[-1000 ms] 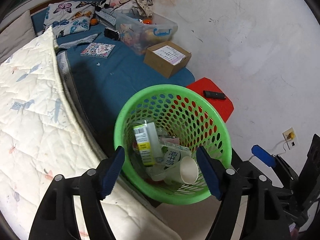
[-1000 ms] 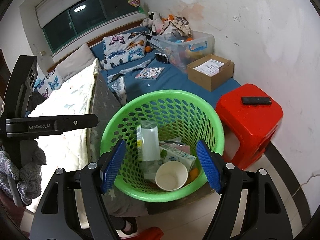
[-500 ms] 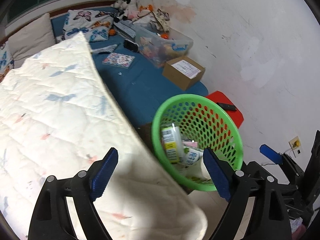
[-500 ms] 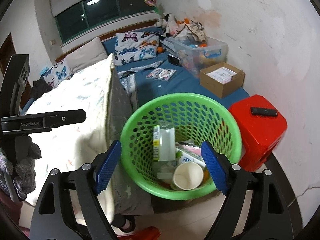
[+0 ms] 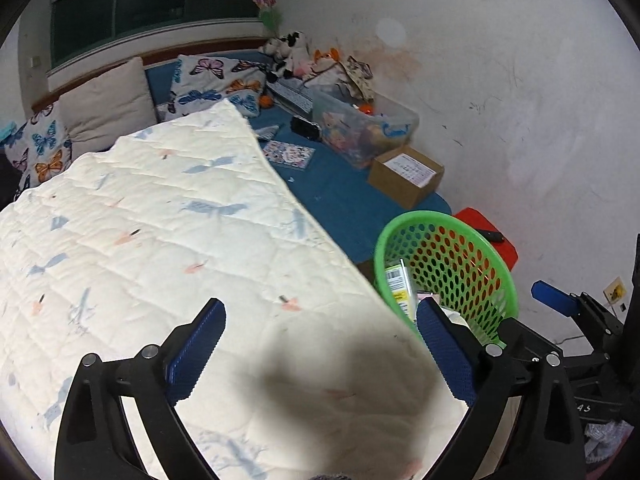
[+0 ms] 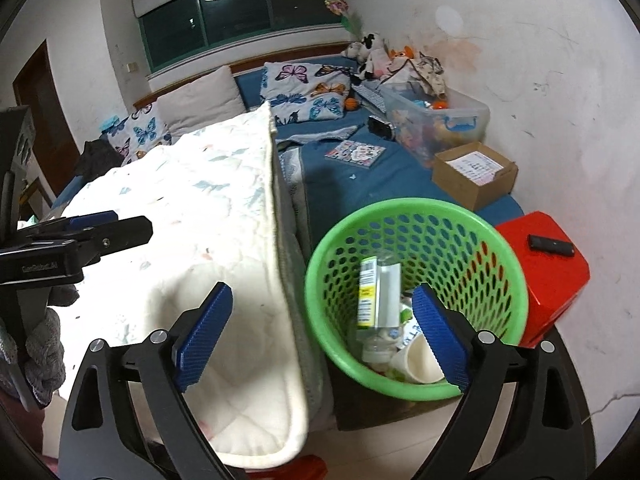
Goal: Collect trash
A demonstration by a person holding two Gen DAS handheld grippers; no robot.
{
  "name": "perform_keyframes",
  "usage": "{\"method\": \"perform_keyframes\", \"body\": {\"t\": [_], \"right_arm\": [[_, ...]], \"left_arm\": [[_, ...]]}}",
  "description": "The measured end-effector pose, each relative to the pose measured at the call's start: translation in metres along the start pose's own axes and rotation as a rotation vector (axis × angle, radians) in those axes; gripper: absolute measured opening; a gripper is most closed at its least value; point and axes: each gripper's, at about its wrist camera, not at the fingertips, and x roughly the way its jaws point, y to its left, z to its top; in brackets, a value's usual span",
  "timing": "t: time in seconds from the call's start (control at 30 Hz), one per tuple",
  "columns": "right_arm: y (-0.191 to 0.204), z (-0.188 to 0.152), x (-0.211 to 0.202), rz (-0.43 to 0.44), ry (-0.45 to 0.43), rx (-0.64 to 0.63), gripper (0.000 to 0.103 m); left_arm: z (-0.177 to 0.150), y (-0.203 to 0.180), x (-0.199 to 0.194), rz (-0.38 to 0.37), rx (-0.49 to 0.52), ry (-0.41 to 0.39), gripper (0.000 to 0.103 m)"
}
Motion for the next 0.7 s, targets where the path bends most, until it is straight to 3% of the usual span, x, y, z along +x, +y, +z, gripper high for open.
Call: {"method": "perform_keyframes", "body": {"t": [0.17,0.5,0.7], "right_arm": [[0.016,-0.001,-0.003,0.017,-0.002,0.006,0.094],[0.043,-0.004,-0.010,-0.002,-0.002,-0.048,0.095],[0.056,-0.007,-0.013,0.010,-0.014,-0.073,0.096]], "left_arm": [[-0.015,0.019,-0.020,0.060,-0.001,-0.041,0.095],[-0.038,0.057,-0.052,0.106,-0.058,-0.093,0.095],[-0.052,0.064,-0.072,0.146,-0.038,-0.147,0.095]]}}
